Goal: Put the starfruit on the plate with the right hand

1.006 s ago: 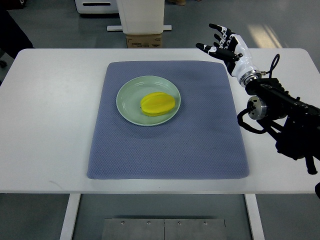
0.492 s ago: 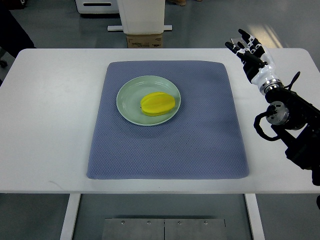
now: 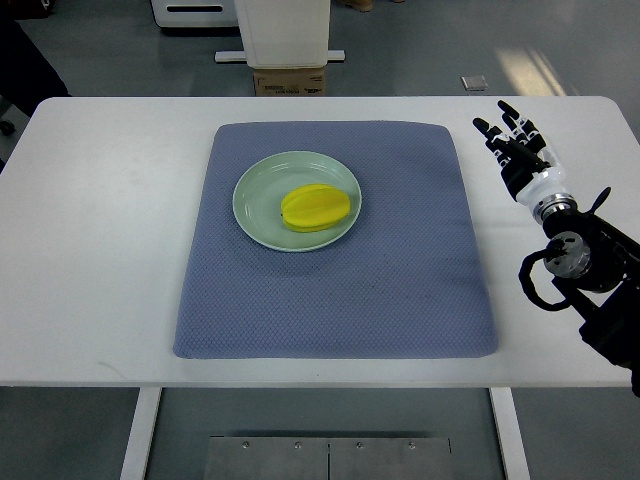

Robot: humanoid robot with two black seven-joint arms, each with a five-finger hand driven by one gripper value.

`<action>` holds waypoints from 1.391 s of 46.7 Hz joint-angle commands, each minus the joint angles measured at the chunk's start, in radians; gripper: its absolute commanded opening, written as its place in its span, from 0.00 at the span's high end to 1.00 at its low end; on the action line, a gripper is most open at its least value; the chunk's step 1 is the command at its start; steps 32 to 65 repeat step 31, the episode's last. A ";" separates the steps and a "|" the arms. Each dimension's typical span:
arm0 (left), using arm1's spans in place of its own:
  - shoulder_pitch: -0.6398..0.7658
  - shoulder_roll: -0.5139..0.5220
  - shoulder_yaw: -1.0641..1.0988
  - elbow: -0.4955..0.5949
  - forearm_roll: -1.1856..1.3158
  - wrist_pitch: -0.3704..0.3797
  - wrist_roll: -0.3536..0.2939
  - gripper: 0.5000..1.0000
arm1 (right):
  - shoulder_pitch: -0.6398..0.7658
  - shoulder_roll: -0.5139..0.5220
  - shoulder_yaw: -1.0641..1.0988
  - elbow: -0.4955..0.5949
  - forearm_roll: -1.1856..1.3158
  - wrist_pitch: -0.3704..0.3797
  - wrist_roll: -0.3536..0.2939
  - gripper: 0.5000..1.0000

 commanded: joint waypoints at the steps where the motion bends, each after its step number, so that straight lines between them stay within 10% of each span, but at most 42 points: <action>1: 0.000 0.000 -0.001 0.000 0.000 0.000 0.000 0.00 | -0.003 0.002 0.001 0.000 0.000 0.000 0.001 0.00; 65: 0.000 0.000 0.001 0.000 0.000 0.000 0.000 0.00 | -0.035 0.002 -0.011 -0.009 -0.002 0.020 0.002 0.00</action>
